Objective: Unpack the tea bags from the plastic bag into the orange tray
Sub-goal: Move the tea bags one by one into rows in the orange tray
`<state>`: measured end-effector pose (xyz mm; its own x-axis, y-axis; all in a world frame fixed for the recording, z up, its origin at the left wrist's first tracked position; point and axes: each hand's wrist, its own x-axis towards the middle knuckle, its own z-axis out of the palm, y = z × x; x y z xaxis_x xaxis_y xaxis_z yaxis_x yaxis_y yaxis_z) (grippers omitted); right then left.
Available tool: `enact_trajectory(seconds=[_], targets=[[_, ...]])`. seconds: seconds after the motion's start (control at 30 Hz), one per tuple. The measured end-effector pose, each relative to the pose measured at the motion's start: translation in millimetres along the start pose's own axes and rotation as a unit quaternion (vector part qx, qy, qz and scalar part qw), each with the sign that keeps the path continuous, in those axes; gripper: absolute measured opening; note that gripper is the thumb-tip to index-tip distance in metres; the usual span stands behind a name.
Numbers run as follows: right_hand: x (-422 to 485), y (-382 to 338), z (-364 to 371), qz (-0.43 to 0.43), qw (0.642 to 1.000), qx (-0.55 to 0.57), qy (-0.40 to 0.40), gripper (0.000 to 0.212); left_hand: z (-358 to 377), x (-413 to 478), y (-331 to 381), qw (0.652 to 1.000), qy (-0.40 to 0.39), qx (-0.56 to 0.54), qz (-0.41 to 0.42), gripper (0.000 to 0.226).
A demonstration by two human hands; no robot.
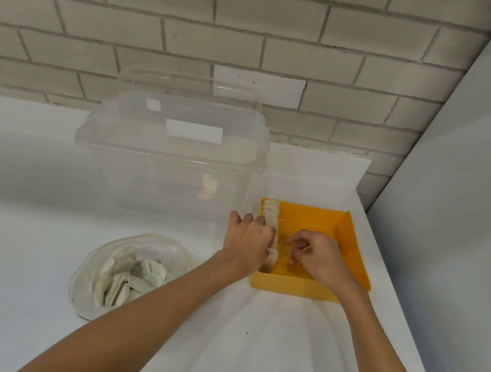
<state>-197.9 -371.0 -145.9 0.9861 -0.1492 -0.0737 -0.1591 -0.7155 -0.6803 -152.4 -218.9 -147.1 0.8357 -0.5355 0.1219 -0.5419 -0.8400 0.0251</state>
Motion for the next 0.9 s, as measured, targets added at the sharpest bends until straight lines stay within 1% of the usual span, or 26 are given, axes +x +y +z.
enact_trajectory(seconds=[0.3, 0.53, 0.73, 0.9], targets=[[-2, -11, -3, -0.011, 1.000, 0.001, 0.002, 0.025, 4, -4, 0, 0.999, 0.024, -0.024, -0.029, 0.026], [-4, -19, -2, -0.016, 1.000, -0.006, -0.001, 0.024, 4, -5, -1, 0.998, 0.007, -0.055, -0.035, 0.036], [-7, -32, -5, -0.038, 0.999, -0.022, -0.003, 0.025, -15, -15, -14, 0.986, 0.008, -0.160, -0.036, 0.035], [-11, -64, 5, -0.068, 0.998, -0.008, -0.015, 0.025, -42, -44, -50, 0.962, -0.005, -0.270, -0.046, 0.025]])
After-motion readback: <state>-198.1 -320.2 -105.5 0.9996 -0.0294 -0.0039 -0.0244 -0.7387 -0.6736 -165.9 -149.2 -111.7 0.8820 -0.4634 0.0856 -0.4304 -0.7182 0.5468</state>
